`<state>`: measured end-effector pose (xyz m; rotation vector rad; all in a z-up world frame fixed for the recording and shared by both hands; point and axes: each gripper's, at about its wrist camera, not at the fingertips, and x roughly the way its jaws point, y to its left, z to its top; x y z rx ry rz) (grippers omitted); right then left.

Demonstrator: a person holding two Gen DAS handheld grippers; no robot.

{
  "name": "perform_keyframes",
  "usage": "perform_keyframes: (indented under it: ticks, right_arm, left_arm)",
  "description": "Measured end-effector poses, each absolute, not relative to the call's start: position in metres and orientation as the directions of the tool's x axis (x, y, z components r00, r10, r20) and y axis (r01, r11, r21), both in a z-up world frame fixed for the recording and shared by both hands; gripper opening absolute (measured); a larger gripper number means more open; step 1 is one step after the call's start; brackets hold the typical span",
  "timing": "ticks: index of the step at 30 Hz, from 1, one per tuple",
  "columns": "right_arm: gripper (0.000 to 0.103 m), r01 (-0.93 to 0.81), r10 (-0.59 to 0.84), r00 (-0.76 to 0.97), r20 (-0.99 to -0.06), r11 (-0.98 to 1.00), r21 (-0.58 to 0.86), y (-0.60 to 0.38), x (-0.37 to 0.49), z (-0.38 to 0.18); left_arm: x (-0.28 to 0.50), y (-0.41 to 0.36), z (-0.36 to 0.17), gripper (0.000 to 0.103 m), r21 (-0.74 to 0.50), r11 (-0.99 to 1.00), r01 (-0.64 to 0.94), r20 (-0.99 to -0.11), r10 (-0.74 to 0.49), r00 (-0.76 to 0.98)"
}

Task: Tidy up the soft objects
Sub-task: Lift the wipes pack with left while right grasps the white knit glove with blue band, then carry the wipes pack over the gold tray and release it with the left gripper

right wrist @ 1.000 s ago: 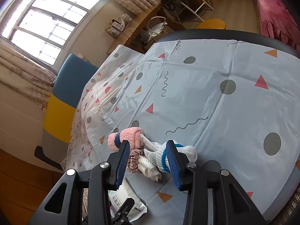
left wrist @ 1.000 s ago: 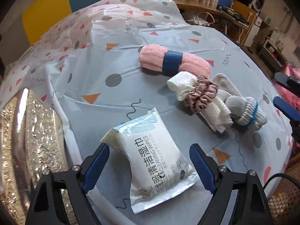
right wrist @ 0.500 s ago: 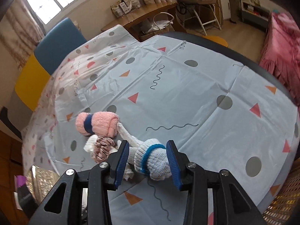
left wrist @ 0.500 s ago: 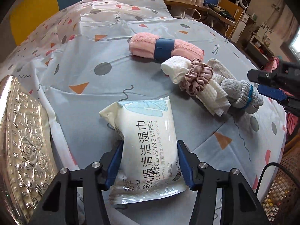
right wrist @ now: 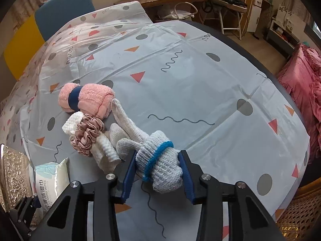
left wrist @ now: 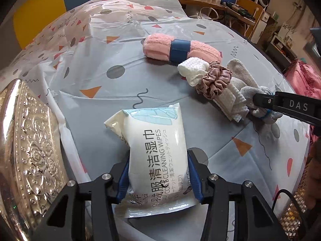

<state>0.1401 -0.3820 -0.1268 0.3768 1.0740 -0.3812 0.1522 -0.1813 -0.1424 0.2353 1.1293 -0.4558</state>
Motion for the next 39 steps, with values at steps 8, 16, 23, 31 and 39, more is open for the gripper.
perform_keyframes:
  ticks: [8,16,23,31,39]
  right_arm:
    - [0.040,0.490,-0.091,0.418,-0.904,0.860,0.141,-0.387,0.140,-0.128]
    - [0.040,0.471,-0.116,0.411,-0.904,0.876,0.102,-0.381,0.142,-0.128]
    - [0.040,0.469,-0.115,0.410,-0.905,0.877,0.101,-0.382,0.143,-0.128]
    - [0.041,0.470,-0.116,0.410,-0.905,0.877,0.100,-0.382,0.143,-0.129]
    - [0.042,0.445,-0.150,0.401,-0.904,0.894,0.049,-0.376,0.145,-0.130]
  left_arm:
    - [0.154,-0.176,-0.117,0.050,-0.094,0.876,0.474,-0.896,-0.282,0.343]
    - [0.195,-0.174,-0.062,0.050,-0.105,0.900,0.422,-0.864,-0.293,0.410]
    - [0.236,-0.128,-0.002,0.050,-0.105,0.941,0.323,-0.810,-0.269,0.520]
    - [0.265,-0.041,0.042,0.050,-0.049,0.981,0.188,-0.768,-0.158,0.621]
    - [0.265,0.069,0.057,0.050,-0.046,0.999,0.022,-0.744,-0.049,0.667]
